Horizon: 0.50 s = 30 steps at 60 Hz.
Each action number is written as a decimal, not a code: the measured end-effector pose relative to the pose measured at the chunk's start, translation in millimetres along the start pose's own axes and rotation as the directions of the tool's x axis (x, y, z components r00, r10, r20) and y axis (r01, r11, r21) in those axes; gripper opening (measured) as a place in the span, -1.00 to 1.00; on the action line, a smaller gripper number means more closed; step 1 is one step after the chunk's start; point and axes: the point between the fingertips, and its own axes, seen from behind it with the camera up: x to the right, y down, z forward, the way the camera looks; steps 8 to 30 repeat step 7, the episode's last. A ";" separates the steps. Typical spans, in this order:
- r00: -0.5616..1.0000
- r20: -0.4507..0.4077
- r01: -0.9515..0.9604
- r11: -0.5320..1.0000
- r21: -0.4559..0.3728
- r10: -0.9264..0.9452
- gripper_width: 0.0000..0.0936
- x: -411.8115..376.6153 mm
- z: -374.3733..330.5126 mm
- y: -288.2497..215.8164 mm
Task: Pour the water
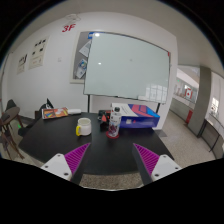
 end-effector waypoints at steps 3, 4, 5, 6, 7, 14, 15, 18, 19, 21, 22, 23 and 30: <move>1.000 -0.002 0.004 1.000 -0.002 -0.004 0.80 1.3 -5.6 2.2; 1.000 -0.002 0.003 1.000 -0.002 -0.003 0.80 1.6 -7.0 2.4; 1.000 -0.001 0.000 1.000 -0.003 0.000 0.80 1.6 -8.0 2.4; 1.000 0.000 -0.003 1.000 -0.003 0.003 0.80 1.9 -9.0 2.3; 1.000 0.000 -0.006 1.000 -0.002 0.006 0.80 2.3 -9.7 2.1; 1.000 0.000 -0.006 1.000 -0.002 0.006 0.80 2.3 -9.7 2.1; 1.000 0.000 -0.006 1.000 -0.002 0.006 0.80 2.3 -9.7 2.1; 1.000 0.000 -0.006 1.000 -0.002 0.006 0.80 2.3 -9.7 2.1; 1.000 0.000 -0.006 1.000 -0.002 0.006 0.80 2.3 -9.7 2.1; 1.000 0.000 -0.006 1.000 -0.002 0.006 0.80 2.3 -9.7 2.1; 1.000 0.000 -0.006 1.000 -0.002 0.006 0.80 2.3 -9.7 2.1; 1.000 0.000 -0.006 1.000 -0.002 0.006 0.80 2.3 -9.7 2.1; 1.000 0.000 -0.006 1.000 -0.002 0.006 0.80 2.3 -9.7 2.1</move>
